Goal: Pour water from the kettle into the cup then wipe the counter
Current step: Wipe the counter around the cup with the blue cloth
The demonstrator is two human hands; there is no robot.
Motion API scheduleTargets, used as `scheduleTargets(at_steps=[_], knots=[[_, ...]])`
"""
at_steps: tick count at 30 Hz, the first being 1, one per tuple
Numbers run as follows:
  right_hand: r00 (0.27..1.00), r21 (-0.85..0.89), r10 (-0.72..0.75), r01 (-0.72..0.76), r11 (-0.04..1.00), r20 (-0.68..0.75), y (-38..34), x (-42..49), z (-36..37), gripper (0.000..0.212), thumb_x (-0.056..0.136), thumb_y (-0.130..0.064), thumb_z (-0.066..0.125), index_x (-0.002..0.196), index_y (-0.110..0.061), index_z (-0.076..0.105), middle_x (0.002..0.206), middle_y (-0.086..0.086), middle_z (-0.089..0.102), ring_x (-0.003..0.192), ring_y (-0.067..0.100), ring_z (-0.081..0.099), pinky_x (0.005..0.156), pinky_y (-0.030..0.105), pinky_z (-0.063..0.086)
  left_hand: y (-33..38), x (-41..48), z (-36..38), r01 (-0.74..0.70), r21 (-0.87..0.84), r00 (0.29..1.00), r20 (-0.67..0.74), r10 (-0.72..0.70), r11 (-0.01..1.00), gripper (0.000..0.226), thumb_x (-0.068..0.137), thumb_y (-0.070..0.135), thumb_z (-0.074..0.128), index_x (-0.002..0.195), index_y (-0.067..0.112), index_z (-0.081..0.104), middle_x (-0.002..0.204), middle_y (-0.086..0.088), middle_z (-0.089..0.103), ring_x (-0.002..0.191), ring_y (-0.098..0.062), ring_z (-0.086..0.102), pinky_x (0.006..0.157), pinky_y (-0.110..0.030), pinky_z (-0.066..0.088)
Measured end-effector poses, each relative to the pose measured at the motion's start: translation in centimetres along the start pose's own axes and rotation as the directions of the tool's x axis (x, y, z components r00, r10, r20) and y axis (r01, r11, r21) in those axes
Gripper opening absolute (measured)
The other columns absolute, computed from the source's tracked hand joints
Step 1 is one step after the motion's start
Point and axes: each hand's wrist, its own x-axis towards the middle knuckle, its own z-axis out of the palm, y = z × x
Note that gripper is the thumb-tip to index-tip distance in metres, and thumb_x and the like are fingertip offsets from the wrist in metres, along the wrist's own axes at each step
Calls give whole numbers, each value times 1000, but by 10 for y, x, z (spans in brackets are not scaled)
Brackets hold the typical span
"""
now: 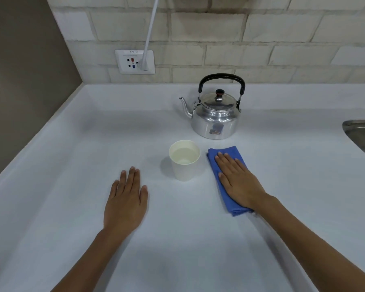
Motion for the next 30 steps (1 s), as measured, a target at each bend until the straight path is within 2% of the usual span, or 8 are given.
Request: scheduleTargets(at_steps=[4,7,11,16,22,26,28,30], knots=[[994,27,-112,112,993,-3,-18,-50,11,49,97,-39,11,137,-33,-17,150,-17,-14,139,-3,-17,113,15,-18,-2,-1,1,-7,-7,1000,-9,7,1000,56,98,33,14,145,11,-7,158,-3,-2,145,-19,-4,117,-33,1],[992,23,-125,125,992,23,1,-57,0,49,99,-35,17,137,-34,-13,152,-17,-6,138,-5,-14,112,14,-15,-2,-2,1,-4,-32,1000,-5,4,999,56,98,34,14,144,12,-9,158,-1,-3,145,-17,-5,116,-32,-2],[995,7,104,-104,995,-11,35,-37,-16,50,100,-27,25,145,-20,4,157,-3,5,144,8,1,117,24,-3,-1,-1,0,-5,-33,1000,-13,5,999,56,97,34,15,145,11,-3,158,-3,1,145,-19,-2,118,-34,1],[967,-41,253,-254,966,-31,15,-33,-7,51,100,-27,18,145,-13,1,158,3,2,145,15,-1,118,31,-2,1,-1,-1,11,-33,1000,2,-10,999,56,98,33,15,146,11,-2,158,-4,1,145,-19,-2,118,-34,1],[993,-8,107,-108,994,-56,-70,-63,13,53,99,-30,17,146,-13,0,158,4,2,145,19,-1,115,33,-10,3,-2,-1,20,-37,1000,8,-20,999,55,98,33,15,146,10,-1,158,-4,1,145,-20,-2,118,-34,0],[994,5,109,-109,994,-17,-111,-78,23,55,97,-35,11,145,-14,-9,157,2,-8,145,18,-10,113,40,-18,3,-2,-3,21,-29,1000,21,-21,999,55,99,32,15,146,10,-2,158,-5,0,145,-20,-3,118,-34,0],[993,31,117,-117,993,-13,-116,-81,26,55,98,-36,10,144,-15,-12,156,-1,-13,144,15,-14,114,35,-18,4,-2,-7,24,-34,999,46,-22,999,54,99,31,16,146,9,-2,158,-5,0,145,-21,-3,118,-34,0],[994,157,108,-105,982,-11,-113,-79,21,55,98,-37,14,145,-18,-7,157,-4,-9,144,11,-12,115,27,-13,6,-3,-13,34,-51,996,88,-30,998,54,100,30,16,146,8,0,158,-6,0,145,-20,-3,118,-33,-2]])
